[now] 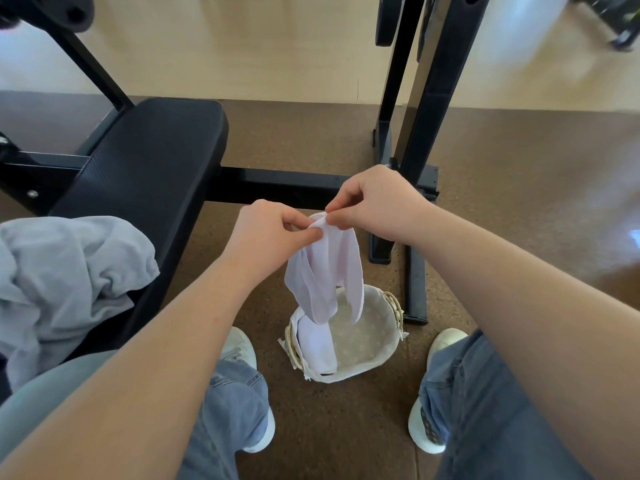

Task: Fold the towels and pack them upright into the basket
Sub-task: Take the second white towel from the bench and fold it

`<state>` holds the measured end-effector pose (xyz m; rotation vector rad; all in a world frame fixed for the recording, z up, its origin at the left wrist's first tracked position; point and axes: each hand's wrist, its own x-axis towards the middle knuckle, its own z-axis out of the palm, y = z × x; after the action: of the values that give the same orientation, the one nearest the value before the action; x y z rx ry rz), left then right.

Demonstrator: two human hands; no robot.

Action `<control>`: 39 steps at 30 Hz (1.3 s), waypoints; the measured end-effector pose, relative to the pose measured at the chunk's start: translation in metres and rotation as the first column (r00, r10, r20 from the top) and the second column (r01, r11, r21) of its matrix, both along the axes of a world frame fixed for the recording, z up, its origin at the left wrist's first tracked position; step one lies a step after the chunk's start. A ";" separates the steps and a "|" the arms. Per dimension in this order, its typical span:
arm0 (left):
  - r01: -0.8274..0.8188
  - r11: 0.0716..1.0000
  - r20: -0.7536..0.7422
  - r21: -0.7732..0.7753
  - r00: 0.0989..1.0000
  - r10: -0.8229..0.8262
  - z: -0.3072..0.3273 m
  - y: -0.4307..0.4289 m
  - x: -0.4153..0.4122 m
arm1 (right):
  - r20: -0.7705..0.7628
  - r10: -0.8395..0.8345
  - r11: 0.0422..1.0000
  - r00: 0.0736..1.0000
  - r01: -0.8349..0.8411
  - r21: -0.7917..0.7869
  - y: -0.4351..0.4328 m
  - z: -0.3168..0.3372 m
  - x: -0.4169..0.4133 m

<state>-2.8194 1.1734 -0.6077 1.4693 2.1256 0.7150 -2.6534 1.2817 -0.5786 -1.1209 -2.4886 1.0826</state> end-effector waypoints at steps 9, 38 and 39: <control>-0.023 0.999 0.042 0.038 0.999 0.021 -0.001 0.000 0.002 | 0.046 0.106 0.991 0.993 -0.109 0.082 -0.004 0.002 0.005; 0.028 1.000 -0.228 -0.013 0.973 -0.030 -0.002 -0.002 0.001 | 0.054 0.080 0.988 0.995 -0.087 0.125 -0.014 0.005 -0.002; 0.030 1.000 -0.231 -0.007 0.972 -0.031 -0.001 -0.002 0.001 | 0.024 0.062 0.992 0.998 -0.064 0.112 -0.013 0.005 -0.001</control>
<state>-2.8187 1.1711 -0.6086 1.6497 2.2666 0.5513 -2.6543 1.2692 -0.5735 -1.0340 -2.5815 0.9377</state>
